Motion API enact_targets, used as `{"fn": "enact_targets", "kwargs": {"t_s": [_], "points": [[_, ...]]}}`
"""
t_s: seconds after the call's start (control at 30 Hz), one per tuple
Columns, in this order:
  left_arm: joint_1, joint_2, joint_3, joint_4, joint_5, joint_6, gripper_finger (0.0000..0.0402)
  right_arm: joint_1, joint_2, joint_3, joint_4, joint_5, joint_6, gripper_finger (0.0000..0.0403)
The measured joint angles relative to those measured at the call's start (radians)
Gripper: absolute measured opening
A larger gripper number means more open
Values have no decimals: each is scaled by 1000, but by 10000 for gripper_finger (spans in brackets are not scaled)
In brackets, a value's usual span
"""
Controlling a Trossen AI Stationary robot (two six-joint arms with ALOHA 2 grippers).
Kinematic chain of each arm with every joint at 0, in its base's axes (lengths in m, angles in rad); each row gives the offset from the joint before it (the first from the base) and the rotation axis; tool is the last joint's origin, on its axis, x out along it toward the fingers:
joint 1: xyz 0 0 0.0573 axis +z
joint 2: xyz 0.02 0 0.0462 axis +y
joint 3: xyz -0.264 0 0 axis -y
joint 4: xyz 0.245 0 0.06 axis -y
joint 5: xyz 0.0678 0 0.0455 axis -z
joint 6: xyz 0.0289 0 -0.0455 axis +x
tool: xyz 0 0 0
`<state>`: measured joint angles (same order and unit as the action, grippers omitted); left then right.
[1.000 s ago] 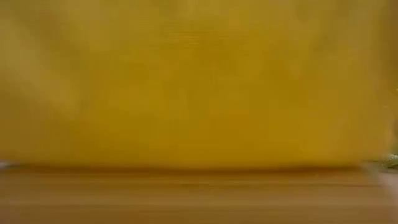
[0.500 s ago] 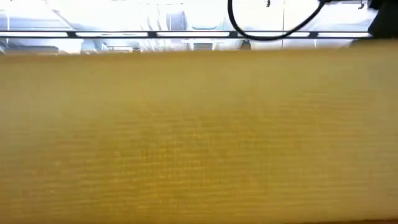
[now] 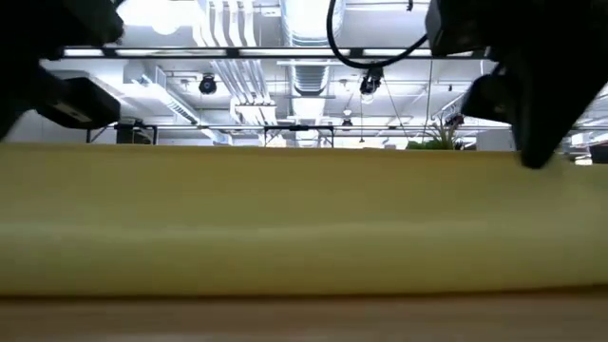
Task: Fold microfiber towels
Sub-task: Fold the yellow microfiber cloth
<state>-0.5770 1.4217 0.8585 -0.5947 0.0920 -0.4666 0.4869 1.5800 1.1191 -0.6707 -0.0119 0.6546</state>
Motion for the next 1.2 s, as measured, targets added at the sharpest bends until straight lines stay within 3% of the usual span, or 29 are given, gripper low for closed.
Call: {"fn": "enact_targets", "kwargs": {"t_s": [0.17, 0.57, 1.2], "points": [[62, -14, -2, -91, -24, 34, 0, -50, -1, 17, -62, 43, -56, 8], [156, -8, -66, -96, -68, 64, 0, -115, -1, -28, -63, 84, -107, 8], [172, -7, -79, -97, -129, 64, 0, -156, -1, -29, -82, 129, -187, 9]]}}
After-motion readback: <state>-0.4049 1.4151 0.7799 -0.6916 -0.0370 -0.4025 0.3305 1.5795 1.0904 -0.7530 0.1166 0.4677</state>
